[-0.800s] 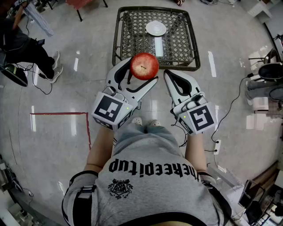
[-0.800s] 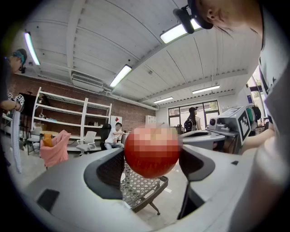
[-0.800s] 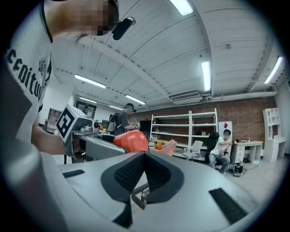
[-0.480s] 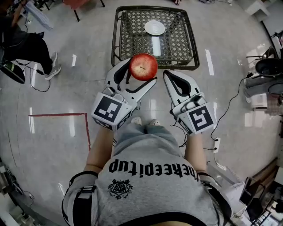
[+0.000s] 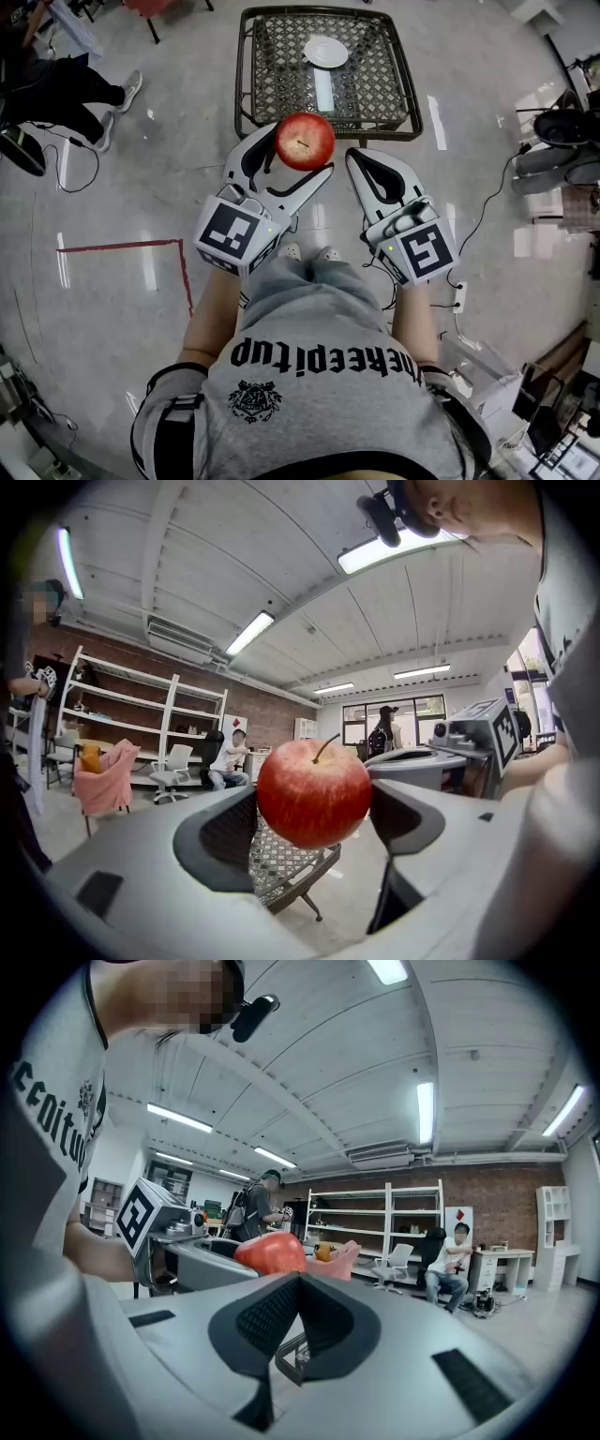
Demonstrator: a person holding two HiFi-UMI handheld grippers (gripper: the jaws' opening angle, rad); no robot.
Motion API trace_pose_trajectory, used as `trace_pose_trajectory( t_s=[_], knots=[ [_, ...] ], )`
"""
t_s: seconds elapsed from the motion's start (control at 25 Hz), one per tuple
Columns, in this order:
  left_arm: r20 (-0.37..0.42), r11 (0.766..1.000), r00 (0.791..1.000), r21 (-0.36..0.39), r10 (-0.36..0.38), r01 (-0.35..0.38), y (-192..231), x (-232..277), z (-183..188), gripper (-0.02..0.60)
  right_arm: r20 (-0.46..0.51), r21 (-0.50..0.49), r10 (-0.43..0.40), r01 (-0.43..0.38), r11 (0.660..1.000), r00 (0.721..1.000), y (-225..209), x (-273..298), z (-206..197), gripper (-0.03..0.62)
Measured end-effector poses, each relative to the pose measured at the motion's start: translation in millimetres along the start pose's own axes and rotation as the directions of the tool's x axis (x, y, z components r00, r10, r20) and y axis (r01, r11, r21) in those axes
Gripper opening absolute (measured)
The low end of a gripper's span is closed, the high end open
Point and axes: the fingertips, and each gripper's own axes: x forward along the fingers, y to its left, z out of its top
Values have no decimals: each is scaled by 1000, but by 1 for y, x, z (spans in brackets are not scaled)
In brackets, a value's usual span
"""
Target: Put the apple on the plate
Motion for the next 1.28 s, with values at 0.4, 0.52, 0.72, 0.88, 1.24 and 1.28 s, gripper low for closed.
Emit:
trace_pose_trajectory(
  t_s=[0.4,0.52,0.72,0.88,1.24,1.28],
  knots=[
    [18,999,999,9,-46,45,13,-18,-2,399,-9,-38,-102,101,994,995,13,8,3,-1],
    [21,999,999,20,-43,43,13,-16,-1,399,-12,-55,-94,93,994,996,12,10,3,-2],
    [22,1000,1000,20,-17,16,7,-1,4,399,5,-41,-50,51,998,999,-3,2,7,-2],
    [19,1000,1000,12,7,-7,3,6,2,399,26,-24,-20,20,1000,999,-9,-4,7,-2],
    [22,999,998,-4,52,-52,-5,68,9,399,39,-20,54,-54,998,998,-72,-5,4,-3],
    [23,998,998,-5,57,-57,-4,72,10,399,41,-20,61,-60,998,997,-76,-4,6,-3]
  ],
)
